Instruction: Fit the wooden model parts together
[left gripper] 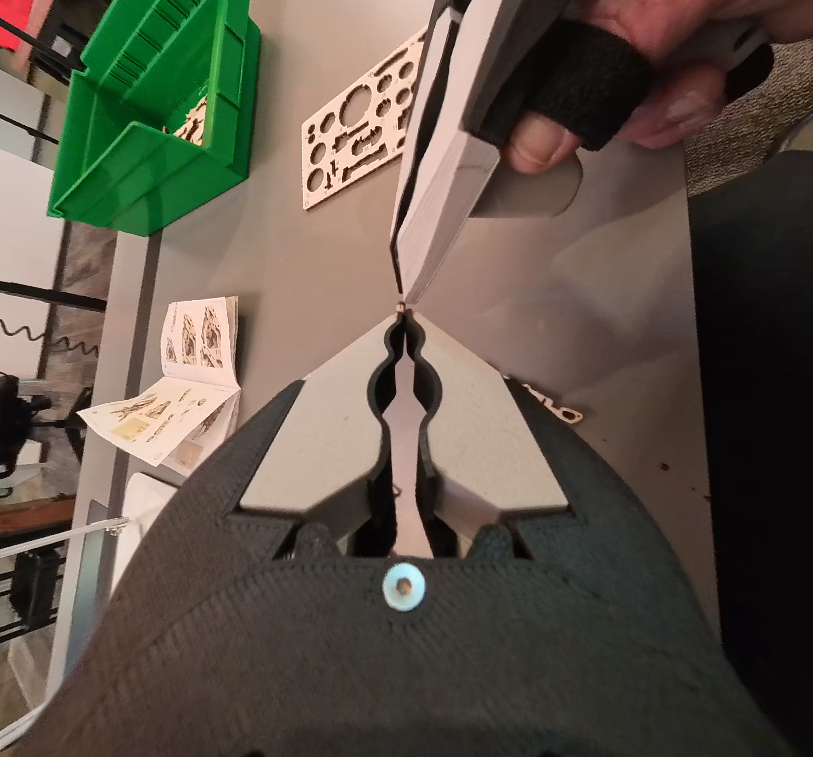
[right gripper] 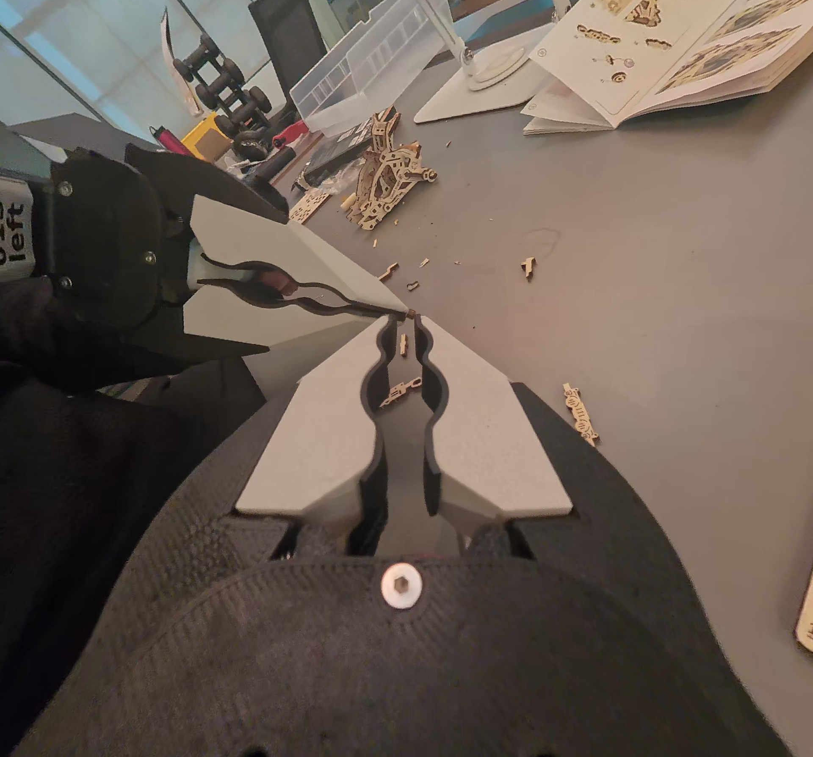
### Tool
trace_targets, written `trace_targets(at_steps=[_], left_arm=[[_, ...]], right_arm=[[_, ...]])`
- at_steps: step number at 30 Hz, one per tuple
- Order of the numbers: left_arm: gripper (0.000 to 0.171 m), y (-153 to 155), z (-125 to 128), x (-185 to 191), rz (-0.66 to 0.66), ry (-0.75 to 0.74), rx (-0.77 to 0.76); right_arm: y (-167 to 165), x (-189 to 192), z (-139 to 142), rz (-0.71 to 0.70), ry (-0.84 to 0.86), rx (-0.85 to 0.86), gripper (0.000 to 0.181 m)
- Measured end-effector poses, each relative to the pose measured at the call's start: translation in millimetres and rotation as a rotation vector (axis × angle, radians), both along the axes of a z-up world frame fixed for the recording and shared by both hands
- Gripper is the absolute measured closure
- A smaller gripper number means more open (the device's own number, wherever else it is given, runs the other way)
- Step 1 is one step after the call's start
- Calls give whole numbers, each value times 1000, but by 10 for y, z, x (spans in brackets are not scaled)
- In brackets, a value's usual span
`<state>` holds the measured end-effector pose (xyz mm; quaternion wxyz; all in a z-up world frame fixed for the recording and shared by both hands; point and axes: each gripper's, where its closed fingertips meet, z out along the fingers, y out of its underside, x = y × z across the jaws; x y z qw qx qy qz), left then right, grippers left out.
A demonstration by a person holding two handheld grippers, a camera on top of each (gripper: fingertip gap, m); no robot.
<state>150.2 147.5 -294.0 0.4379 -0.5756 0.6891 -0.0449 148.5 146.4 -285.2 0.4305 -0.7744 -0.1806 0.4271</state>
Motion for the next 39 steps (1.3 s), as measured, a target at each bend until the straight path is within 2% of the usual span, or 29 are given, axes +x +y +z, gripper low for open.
trace_targets(at_steps=[10, 19, 26, 31, 34, 39], left_arm=[[171, -37, 49, 17, -22, 1, 77], [171, -91, 134, 19, -94, -15, 154], [171, -143, 166, 51, -116, -41, 153], [171, -115, 156, 8, -90, -56, 125], [171, -24, 131, -136, -14, -65, 70], [170, 106, -27, -290, 93, -56, -57]], right_arm=[[-9, -8, 15, 33, 71, -57, 178], [-49, -20, 103, 73, 215, -114, 181], [-65, -7, 104, 84, 203, -103, 181], [-81, -13, 62, 92, 163, -104, 181], [-69, 78, 9, 65, 101, -92, 181], [27, 310, -216, 4, -180, -34, 172]])
